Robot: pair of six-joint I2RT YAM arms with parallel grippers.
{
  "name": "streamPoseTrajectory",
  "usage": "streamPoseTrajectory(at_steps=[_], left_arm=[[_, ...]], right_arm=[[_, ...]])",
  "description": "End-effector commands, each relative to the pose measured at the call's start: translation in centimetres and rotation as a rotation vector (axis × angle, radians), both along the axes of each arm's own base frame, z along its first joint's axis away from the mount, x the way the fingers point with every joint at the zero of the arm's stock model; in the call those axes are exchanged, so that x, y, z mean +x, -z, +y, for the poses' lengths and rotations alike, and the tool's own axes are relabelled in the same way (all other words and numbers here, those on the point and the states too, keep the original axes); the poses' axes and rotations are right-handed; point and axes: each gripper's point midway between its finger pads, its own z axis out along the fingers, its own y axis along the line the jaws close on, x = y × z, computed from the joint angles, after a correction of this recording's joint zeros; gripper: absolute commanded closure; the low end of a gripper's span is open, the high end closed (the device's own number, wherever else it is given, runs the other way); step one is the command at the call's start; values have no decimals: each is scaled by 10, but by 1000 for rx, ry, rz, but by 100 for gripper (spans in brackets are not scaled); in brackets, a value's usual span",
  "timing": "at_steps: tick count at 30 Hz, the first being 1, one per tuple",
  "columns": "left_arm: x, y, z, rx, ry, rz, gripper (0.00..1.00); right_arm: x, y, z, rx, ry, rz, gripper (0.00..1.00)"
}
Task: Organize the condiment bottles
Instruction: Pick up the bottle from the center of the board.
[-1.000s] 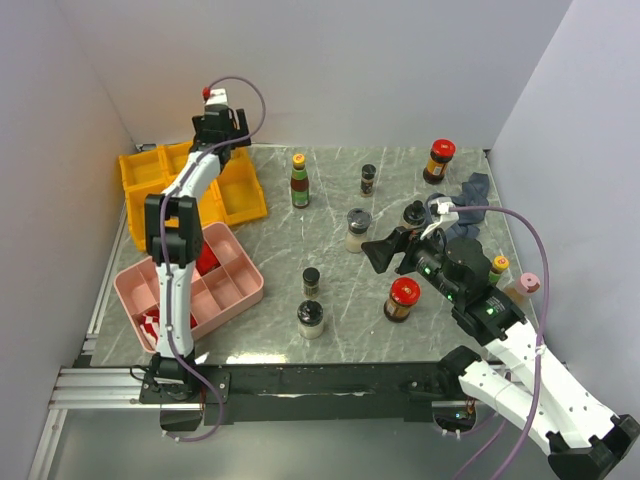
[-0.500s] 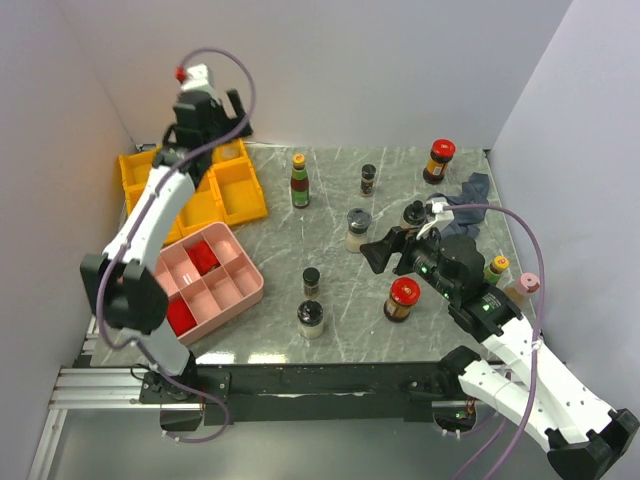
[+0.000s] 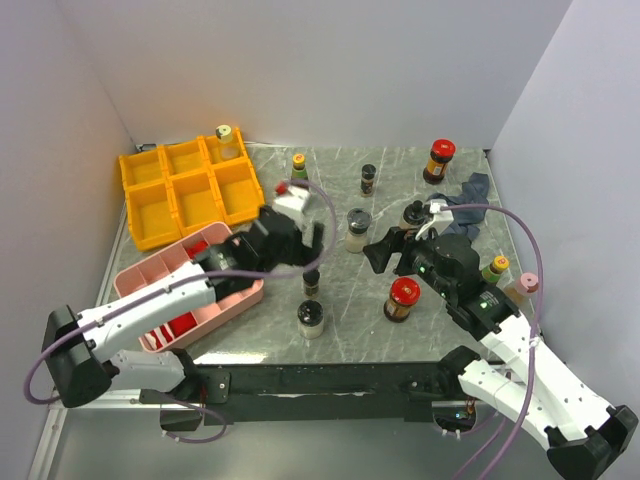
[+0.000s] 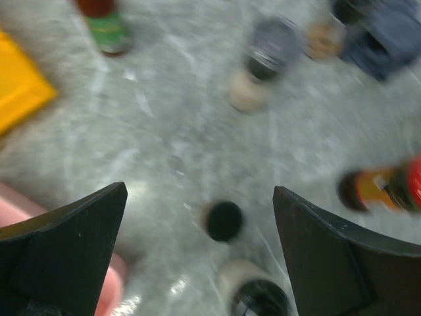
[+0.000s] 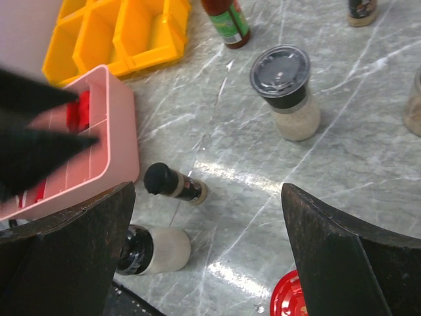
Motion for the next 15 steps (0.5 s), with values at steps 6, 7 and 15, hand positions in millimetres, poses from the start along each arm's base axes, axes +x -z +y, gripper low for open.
streamPoseTrajectory(at_steps=[6,7,15], left_arm=[[-66,32,-34,88,113,84,0],[-69,34,-33,94,108,89,0],[-106,52,-33,77,169,160,2]], right_arm=[[8,-16,-11,-18,48,-96,0],[8,-15,-10,-16,43,-102,0],[5,-10,-12,-26,45,-90,0]])
